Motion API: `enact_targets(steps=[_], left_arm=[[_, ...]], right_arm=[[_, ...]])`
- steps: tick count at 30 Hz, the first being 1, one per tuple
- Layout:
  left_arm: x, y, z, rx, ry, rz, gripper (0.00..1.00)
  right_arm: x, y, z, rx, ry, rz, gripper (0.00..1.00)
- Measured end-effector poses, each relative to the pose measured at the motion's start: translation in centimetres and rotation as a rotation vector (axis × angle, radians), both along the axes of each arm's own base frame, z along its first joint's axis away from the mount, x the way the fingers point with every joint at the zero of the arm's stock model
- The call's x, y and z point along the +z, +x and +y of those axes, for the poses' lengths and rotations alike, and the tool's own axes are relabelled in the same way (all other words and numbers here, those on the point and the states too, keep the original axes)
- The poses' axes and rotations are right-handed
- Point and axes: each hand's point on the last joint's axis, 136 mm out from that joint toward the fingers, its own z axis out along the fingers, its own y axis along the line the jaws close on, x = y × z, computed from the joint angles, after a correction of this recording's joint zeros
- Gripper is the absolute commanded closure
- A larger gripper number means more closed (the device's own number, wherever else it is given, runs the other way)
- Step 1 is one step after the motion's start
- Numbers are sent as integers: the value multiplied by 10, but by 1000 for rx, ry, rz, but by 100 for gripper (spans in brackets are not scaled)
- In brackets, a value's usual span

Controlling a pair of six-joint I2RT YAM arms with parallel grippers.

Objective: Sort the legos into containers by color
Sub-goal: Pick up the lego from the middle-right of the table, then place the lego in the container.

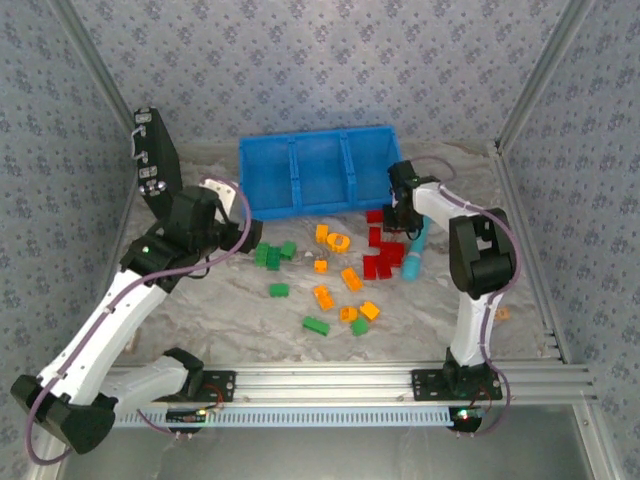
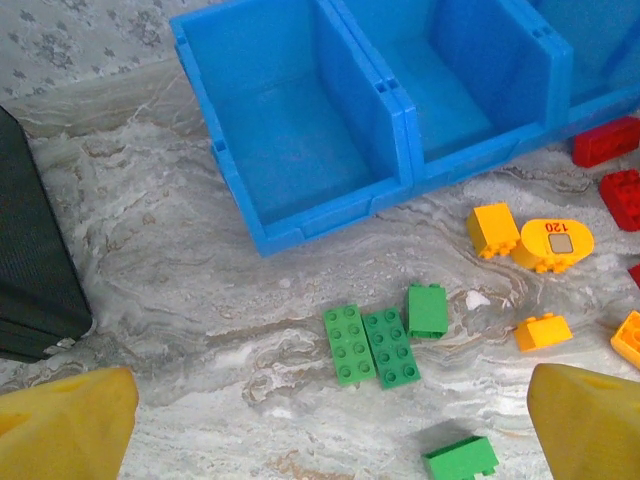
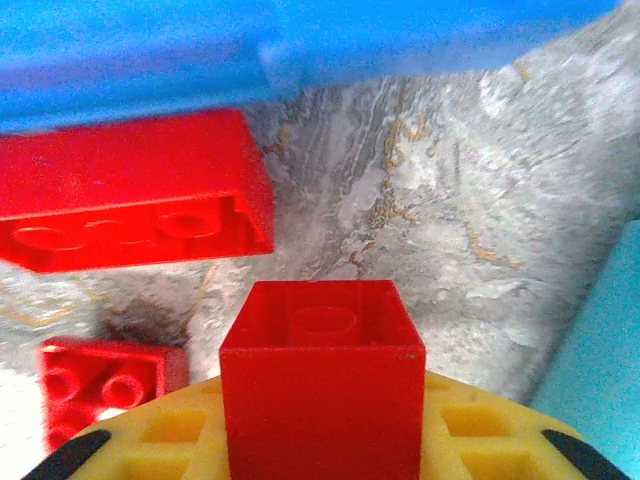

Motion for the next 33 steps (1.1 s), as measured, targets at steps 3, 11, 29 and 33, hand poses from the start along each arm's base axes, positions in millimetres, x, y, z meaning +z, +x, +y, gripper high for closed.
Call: enact_targets(steps=[3, 11, 29, 33], left_arm=[[11, 4, -3, -7, 8, 10, 0], [72, 11, -12, -48, 7, -12, 0], [107, -25, -55, -258, 58, 52, 0], [106, -26, -54, -257, 62, 58, 0]], right_arm=[[38, 13, 4, 15, 16, -73, 72], [143, 56, 19, 49, 69, -287, 72], [71, 122, 56, 109, 50, -202, 39], [77, 113, 59, 118, 52, -214, 36]])
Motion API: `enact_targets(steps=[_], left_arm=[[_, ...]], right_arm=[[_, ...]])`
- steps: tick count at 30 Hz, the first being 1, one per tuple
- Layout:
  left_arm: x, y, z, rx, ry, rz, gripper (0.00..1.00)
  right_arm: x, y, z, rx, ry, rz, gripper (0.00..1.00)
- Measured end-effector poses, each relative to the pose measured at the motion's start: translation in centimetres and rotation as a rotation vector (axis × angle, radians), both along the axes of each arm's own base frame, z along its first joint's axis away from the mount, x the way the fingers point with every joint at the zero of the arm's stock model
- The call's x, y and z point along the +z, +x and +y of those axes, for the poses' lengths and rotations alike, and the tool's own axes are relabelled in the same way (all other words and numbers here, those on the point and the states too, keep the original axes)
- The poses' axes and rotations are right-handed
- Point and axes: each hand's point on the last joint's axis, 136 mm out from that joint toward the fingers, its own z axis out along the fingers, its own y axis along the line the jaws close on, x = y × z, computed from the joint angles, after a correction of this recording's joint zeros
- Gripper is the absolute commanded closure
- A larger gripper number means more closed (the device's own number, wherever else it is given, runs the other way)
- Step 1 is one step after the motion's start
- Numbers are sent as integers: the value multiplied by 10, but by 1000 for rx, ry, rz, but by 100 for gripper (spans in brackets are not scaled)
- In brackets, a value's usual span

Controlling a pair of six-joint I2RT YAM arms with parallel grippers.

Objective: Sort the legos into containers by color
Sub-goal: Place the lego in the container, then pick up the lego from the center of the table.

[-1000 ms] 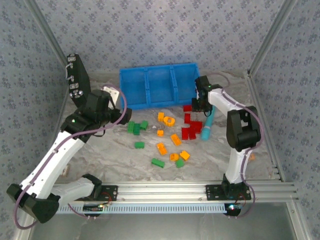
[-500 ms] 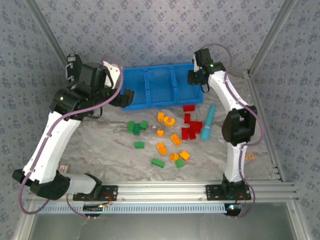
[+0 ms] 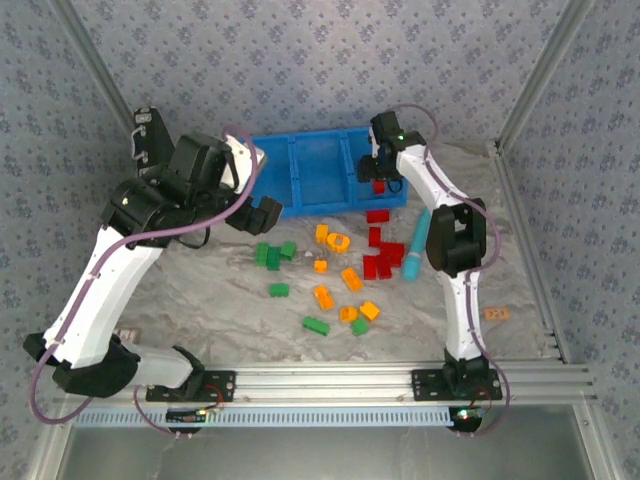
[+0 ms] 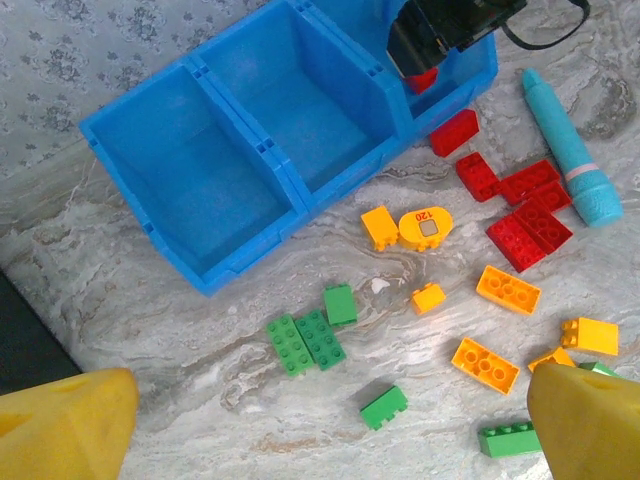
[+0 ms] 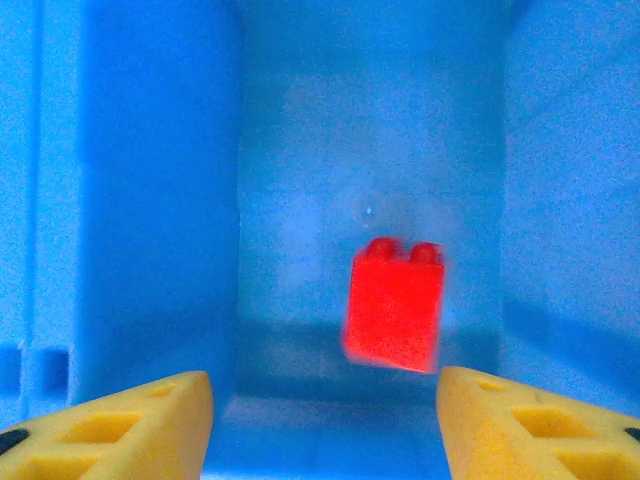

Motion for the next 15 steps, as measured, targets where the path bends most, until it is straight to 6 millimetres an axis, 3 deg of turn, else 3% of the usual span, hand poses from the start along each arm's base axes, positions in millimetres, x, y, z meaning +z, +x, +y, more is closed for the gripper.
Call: enact_targets(steps=[4, 11, 15], left_arm=[[0, -1, -1, -4, 0, 1, 0], [-1, -1, -2, -8, 0, 2, 0], [1, -3, -1, -8, -3, -2, 0]], right_arm=[[5, -32, -3, 4, -8, 13, 28], [16, -100, -16, -4, 9, 6, 2], [2, -125, -22, -11, 18, 10, 0]])
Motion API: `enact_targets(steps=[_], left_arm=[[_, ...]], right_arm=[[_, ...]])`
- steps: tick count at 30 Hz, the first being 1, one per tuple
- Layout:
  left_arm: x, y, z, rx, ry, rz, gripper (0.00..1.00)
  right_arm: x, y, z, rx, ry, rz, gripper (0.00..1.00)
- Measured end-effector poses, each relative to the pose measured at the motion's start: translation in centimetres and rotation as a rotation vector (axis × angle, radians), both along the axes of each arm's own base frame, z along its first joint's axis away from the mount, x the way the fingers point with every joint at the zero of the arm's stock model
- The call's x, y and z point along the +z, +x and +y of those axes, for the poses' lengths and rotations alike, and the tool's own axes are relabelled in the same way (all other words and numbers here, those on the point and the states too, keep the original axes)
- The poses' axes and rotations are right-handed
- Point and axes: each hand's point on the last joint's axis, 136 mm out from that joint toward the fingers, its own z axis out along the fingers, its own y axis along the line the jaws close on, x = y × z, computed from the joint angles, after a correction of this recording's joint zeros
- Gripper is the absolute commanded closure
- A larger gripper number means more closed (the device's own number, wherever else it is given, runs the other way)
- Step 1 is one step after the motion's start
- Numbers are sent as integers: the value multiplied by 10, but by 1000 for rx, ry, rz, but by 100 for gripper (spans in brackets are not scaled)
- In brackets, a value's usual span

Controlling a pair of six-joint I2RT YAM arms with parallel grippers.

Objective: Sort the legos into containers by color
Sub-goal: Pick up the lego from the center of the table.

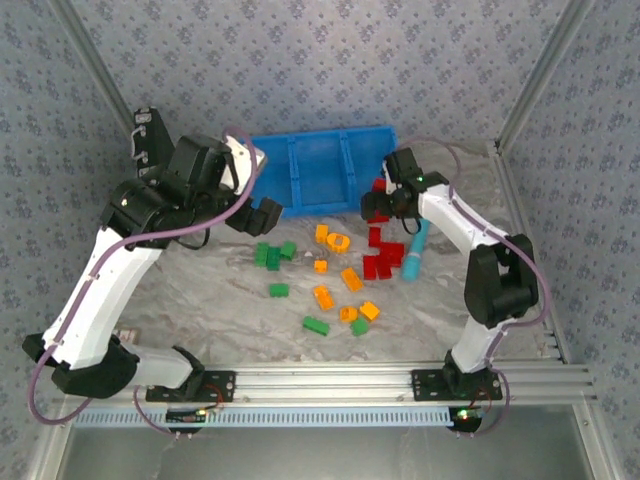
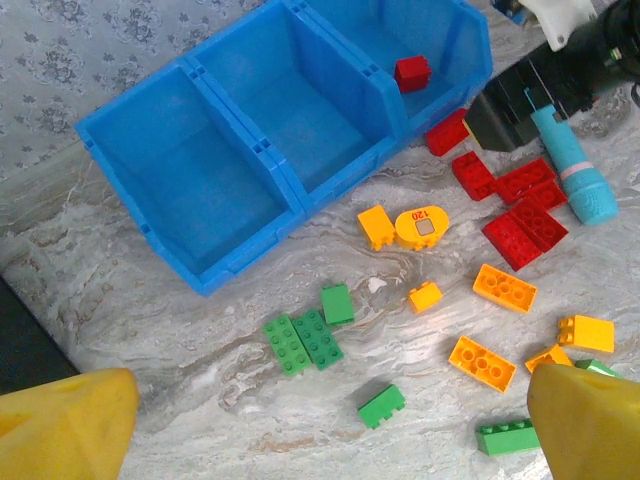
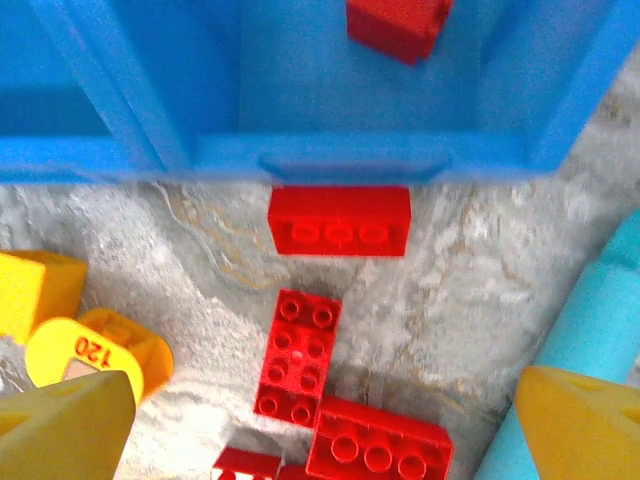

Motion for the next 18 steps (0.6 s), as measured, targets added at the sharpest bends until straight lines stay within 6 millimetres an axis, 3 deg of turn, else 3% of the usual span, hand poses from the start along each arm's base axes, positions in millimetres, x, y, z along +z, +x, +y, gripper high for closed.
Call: enact_targets(steps=[6, 10, 18], left_arm=[[-1, -2, 3, 0, 10, -4, 0], [-6, -1, 5, 6, 28, 1, 0], [-12, 0, 10, 20, 59, 5, 0]], right_arm=[[-29, -9, -1, -16, 4, 24, 0], [-42, 5, 6, -23, 14, 10, 0], [-96, 31, 6, -68, -48, 71, 0]])
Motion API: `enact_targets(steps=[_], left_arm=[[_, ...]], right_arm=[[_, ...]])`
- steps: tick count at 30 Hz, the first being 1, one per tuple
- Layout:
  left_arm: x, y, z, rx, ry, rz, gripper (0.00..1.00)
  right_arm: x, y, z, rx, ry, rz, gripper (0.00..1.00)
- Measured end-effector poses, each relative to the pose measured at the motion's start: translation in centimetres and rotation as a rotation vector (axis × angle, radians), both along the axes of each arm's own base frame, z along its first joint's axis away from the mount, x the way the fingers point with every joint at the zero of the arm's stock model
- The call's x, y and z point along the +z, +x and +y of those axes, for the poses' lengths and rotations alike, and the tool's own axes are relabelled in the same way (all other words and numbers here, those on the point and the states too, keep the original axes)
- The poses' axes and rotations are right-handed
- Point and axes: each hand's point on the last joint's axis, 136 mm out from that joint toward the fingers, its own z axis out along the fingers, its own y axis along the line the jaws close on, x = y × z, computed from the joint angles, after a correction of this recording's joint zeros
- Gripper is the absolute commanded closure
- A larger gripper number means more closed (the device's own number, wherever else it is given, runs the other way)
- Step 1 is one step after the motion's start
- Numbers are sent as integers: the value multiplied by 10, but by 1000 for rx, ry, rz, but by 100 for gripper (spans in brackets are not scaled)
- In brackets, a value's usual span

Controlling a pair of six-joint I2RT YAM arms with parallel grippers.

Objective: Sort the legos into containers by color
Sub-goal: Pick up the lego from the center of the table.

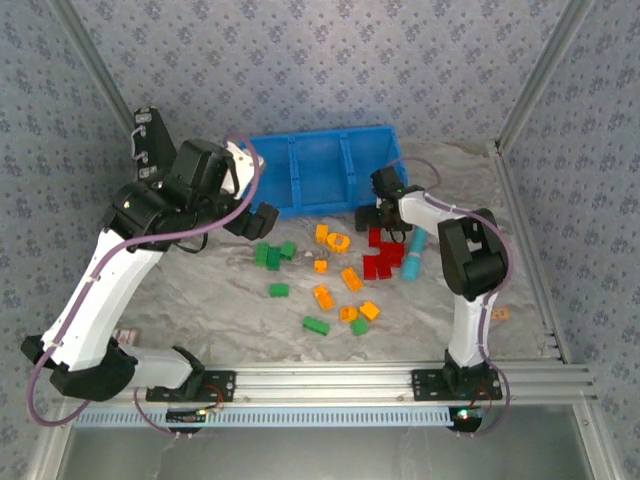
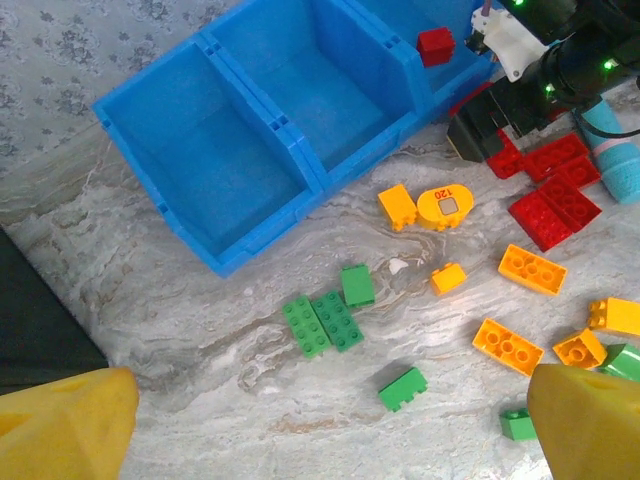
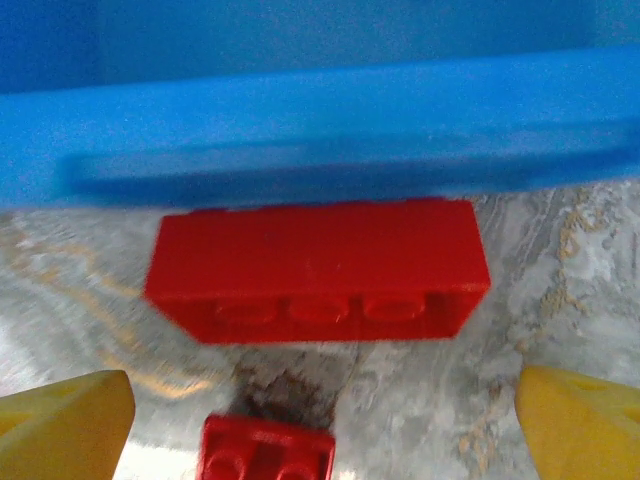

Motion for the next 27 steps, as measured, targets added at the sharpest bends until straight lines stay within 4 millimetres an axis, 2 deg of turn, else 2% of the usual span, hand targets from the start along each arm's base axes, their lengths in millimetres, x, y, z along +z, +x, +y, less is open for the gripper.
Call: enact_targets(steps=[7, 9, 16, 21, 27], left_arm=[[-3, 0, 3, 8, 16, 4, 0], [-4, 0, 3, 8, 19, 7, 0], [-10, 3, 1, 3, 36, 20, 0], [-13, 3, 0, 3, 42, 28, 0], [-13, 3, 0, 3, 42, 28, 0]], right_arm=[[-5, 17, -2, -29, -42, -21, 0], [-7, 22, -2, -33, -46, -28, 3], [-7, 26, -4, -49, -57, -37, 19], [-7, 27, -5, -51, -60, -42, 34], [-6, 27, -4, -46, -60, -43, 43]])
